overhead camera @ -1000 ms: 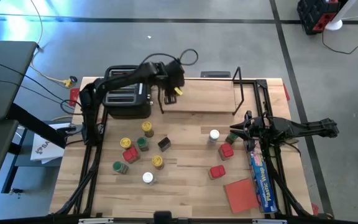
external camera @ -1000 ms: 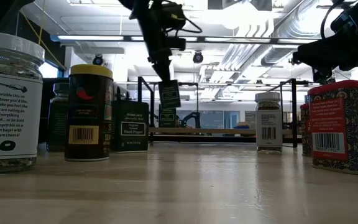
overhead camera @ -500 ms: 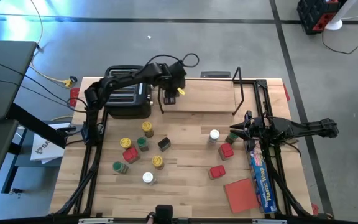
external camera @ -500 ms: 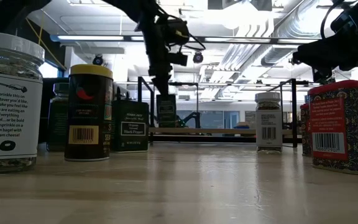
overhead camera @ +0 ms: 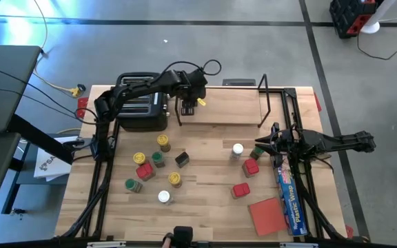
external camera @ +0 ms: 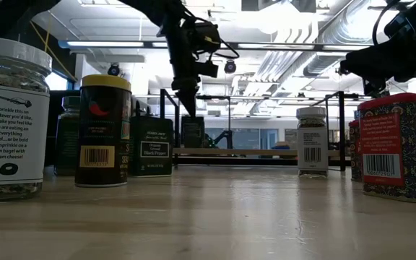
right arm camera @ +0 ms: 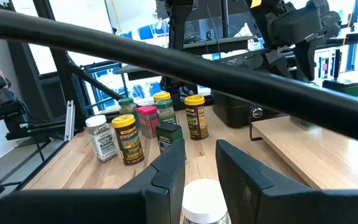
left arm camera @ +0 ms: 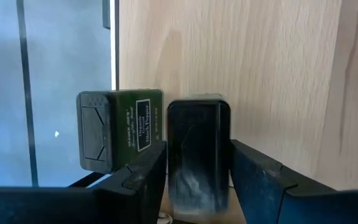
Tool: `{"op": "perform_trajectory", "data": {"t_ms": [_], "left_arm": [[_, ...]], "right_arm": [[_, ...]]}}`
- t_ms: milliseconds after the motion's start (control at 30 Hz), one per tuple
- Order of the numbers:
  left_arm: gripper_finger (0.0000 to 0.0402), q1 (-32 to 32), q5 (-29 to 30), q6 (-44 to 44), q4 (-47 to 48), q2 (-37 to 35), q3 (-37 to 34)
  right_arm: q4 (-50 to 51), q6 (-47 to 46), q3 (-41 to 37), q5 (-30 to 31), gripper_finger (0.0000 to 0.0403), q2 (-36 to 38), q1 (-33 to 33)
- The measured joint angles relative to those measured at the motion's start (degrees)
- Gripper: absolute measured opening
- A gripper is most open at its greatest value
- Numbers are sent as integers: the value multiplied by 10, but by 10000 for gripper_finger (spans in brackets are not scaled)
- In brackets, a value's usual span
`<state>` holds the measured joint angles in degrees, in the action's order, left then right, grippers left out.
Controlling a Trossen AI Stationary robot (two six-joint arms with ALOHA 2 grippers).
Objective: Shelf spices
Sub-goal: Put the top black seasoning can on the shelf aligned with the other black seasoning can
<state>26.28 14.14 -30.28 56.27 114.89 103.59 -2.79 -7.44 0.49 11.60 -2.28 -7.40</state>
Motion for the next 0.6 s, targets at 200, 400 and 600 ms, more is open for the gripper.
{"op": "perform_trajectory", "data": {"t_ms": [200,400,600], "left_arm": [[175,0,0,-5,-5,0,0],[175,-11,51,-11,-6,-9,0],[149,-16,14,-19,7,-21,0]], "right_arm": [[0,0,0,0,85,0,0],[0,0,0,0,85,0,0],[0,0,0,0,85,0,0]]}}
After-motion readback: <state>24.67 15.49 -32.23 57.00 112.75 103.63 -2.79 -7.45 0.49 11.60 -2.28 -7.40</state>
